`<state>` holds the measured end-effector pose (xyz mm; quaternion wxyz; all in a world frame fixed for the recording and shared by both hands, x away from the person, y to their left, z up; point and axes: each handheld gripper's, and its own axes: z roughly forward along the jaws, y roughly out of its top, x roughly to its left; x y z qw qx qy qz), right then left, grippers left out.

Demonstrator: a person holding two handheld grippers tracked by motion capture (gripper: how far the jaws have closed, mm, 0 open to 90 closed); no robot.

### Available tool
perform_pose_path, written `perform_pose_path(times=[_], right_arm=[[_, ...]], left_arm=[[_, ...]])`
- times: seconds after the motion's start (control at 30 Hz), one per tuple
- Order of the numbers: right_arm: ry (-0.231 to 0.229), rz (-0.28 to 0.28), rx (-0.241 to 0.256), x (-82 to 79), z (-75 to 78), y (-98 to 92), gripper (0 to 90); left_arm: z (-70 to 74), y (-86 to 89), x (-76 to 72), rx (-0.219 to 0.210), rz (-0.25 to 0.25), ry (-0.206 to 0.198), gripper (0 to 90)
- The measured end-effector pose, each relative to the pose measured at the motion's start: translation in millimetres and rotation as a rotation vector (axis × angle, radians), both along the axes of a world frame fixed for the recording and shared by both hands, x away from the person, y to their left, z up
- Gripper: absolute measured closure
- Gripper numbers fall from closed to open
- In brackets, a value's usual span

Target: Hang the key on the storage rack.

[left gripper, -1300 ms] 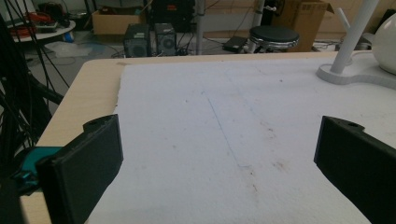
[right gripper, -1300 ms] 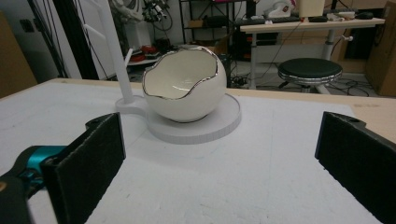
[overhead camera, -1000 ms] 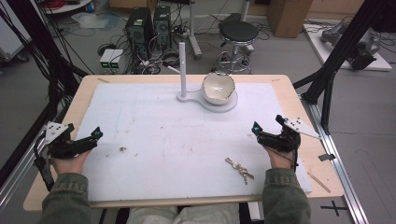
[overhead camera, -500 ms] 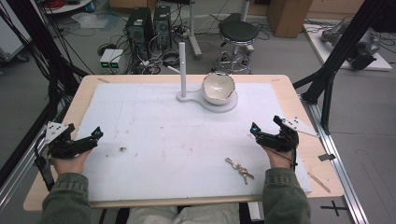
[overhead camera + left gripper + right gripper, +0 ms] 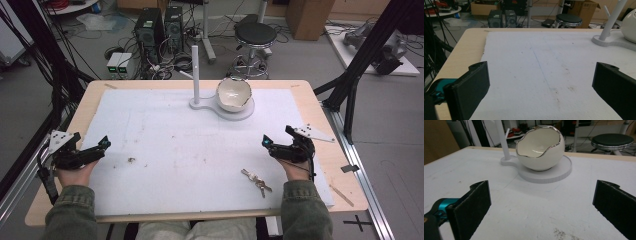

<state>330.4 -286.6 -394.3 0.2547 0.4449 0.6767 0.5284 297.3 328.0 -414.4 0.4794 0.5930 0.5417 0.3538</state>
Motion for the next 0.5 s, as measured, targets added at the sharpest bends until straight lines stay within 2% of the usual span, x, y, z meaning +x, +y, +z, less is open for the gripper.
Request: perform_pose_path(times=[0.5], right_arm=[[0.079,0.074,-0.032,1.1,-1.9,8.8,0.6]], left_arm=[[-0.5,-1.2,0.9,-0.007,-0.012,0.007,1.7]])
